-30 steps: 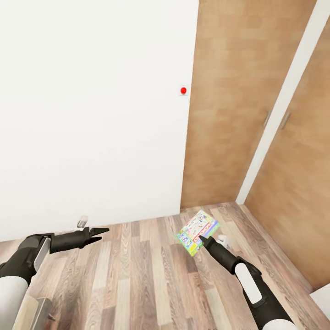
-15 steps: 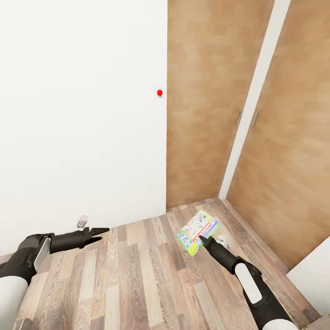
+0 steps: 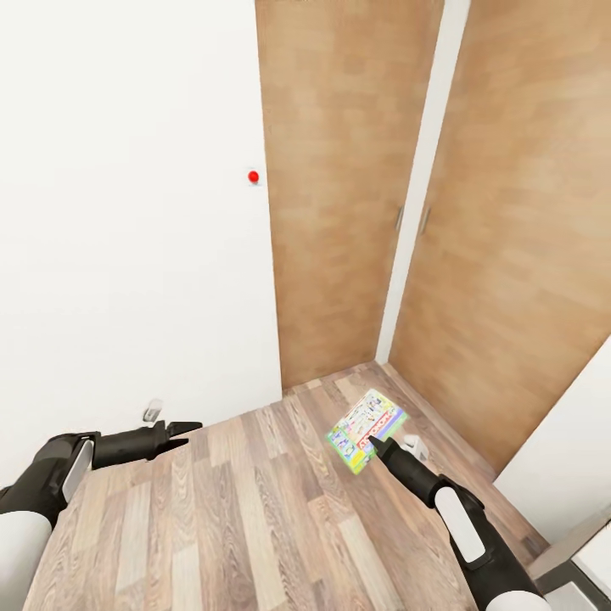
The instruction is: Put all the toys in the child's room - the three board games (two on the bed and one on the table), the two jigsaw puzzles on the table, and the tennis ball on the table - inside the toy box on the table in the child's room.
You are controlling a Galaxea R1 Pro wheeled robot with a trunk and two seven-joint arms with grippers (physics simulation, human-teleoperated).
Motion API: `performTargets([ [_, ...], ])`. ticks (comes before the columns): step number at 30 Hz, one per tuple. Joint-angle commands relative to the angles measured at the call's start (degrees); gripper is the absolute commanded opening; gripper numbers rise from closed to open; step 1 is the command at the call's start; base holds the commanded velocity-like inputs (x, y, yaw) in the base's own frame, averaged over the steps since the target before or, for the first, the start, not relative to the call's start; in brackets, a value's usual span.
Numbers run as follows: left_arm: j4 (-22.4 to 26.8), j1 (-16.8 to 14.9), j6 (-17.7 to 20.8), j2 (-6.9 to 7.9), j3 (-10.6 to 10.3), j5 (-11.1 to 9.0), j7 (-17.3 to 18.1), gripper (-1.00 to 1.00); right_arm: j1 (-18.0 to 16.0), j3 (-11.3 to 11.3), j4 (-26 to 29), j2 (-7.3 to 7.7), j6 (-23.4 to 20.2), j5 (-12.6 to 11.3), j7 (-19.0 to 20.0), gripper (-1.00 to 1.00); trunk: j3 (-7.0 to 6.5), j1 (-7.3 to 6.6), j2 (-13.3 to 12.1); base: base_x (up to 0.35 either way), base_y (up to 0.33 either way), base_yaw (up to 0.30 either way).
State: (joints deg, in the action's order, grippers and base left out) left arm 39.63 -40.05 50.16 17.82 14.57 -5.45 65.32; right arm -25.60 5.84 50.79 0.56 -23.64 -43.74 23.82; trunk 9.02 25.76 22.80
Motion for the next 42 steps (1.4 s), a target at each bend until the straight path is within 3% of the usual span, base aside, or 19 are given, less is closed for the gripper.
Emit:
performTargets([
  [1, 0.0, 0.0, 0.4, 0.02, 0.0, -0.2, 0.1, 1.0, -0.1, 0.1, 0.0, -0.03, -0.5, -0.6, 0.1, -1.0, 0.07, 0.03, 0.1, -0.089, 0.037, -0.263],
  [42, 0.0, 0.0, 0.3, 0.02, 0.0, -0.2, 0.1, 1.0, -0.1, 0.1, 0.0, -0.03, -0.4, -0.5, 0.1, -1.0, -2.0, 0.03, 0.1, -0.045, 0.014, -0.262],
])
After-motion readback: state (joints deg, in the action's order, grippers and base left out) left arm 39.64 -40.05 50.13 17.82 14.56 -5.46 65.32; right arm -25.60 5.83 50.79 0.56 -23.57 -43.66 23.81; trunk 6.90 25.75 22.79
